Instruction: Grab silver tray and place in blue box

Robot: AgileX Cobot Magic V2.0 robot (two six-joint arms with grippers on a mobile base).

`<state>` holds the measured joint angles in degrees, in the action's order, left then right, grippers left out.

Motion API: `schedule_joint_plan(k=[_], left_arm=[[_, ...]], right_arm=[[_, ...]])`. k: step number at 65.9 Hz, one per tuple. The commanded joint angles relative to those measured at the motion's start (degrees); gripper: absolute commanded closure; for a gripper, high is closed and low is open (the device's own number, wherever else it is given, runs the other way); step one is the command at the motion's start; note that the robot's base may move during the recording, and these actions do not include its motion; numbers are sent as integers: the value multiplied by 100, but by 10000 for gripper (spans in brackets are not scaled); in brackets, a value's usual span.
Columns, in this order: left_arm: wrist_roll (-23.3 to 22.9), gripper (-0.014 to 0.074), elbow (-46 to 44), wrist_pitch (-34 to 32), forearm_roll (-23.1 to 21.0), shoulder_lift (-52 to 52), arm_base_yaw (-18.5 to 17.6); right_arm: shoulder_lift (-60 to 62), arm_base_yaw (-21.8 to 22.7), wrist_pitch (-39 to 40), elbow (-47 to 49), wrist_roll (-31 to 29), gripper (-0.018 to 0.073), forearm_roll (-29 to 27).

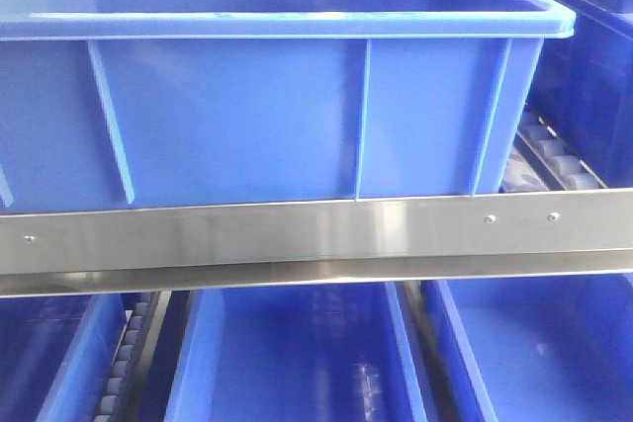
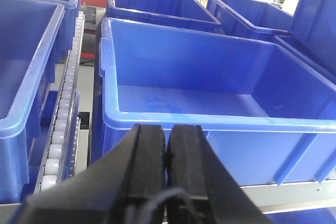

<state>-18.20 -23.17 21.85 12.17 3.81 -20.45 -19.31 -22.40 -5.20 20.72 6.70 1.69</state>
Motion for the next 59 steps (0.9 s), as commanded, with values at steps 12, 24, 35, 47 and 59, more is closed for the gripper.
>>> schedule_joint_plan(k=[12, 24, 35, 47, 59], left_arm=[[17, 603, -148, -440, 4, 65, 3], [17, 603, -148, -440, 4, 65, 3], [17, 603, -148, -440, 4, 65, 3], [17, 603, -148, -440, 4, 65, 3], [17, 603, -148, -440, 4, 65, 3]], right_arm=[[809, 1575, 1311, -978, -76, 502, 71], [1526, 1883, 1341, -1820, -76, 502, 71], [2125, 1888, 1126, -2128, -76, 502, 104], [2106, 1888, 1106, -2128, -76, 502, 127], [2106, 1888, 1106, -2128, -76, 502, 127]])
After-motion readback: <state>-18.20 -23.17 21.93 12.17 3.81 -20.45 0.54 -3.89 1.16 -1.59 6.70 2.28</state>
